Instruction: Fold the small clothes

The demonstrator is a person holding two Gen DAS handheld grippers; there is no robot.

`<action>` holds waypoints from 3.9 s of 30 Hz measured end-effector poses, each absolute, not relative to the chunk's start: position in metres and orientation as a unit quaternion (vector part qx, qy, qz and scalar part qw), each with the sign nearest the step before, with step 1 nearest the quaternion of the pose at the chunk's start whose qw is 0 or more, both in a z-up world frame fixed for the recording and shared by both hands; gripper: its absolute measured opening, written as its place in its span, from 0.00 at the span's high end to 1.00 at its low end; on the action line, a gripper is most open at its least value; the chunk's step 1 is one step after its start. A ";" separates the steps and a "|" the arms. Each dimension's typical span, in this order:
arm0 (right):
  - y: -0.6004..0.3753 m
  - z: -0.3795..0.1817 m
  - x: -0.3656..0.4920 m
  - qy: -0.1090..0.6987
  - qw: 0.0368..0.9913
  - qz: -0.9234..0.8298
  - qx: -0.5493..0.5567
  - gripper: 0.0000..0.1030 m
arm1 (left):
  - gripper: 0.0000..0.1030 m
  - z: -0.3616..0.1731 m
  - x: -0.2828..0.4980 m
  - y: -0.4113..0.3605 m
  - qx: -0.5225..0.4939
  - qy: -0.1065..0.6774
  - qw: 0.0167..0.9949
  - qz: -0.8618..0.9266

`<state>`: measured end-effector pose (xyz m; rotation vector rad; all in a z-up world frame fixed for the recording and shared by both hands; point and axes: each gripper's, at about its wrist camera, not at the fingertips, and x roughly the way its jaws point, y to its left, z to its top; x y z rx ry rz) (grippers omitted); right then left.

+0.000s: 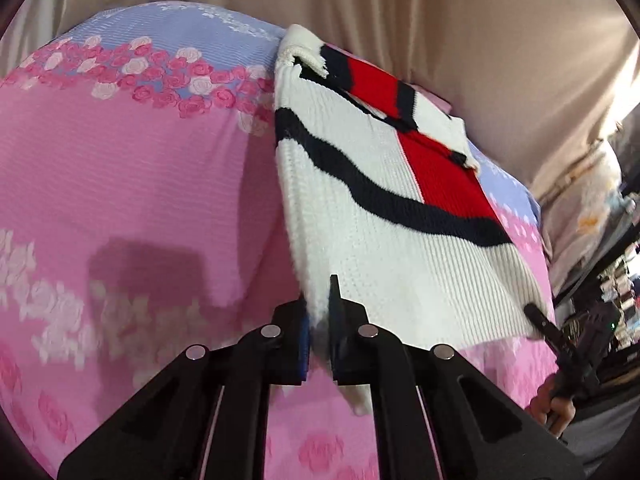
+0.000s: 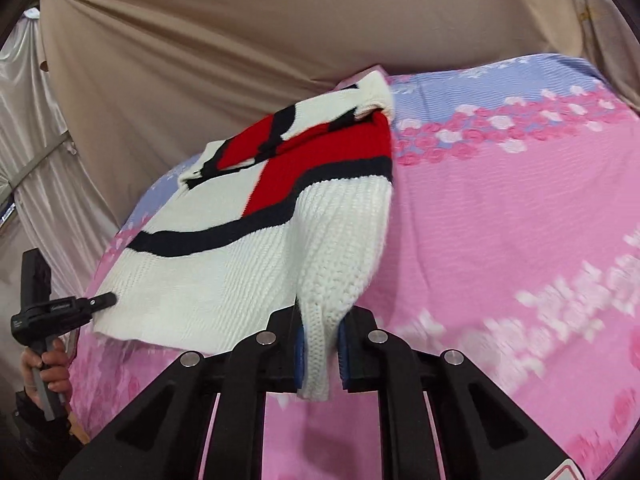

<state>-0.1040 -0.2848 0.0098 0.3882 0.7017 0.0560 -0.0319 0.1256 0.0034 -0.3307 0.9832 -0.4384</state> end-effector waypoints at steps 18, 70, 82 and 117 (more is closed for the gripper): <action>-0.294 0.075 -0.152 0.276 0.945 0.126 0.119 0.89 | 0.94 0.028 -0.098 0.144 -0.170 0.448 0.840 -0.255; -0.353 -0.022 0.156 0.367 0.909 -0.015 0.198 0.41 | 0.12 0.023 0.254 0.108 -0.172 0.456 0.863 -0.130; -0.352 -0.023 0.165 0.373 0.906 0.004 0.202 0.53 | 0.05 0.032 0.251 0.115 -0.160 0.546 0.773 -0.280; -0.381 -0.019 0.180 0.380 0.903 -0.047 0.196 0.92 | 0.85 -0.028 0.244 0.087 -0.142 0.501 0.834 -0.183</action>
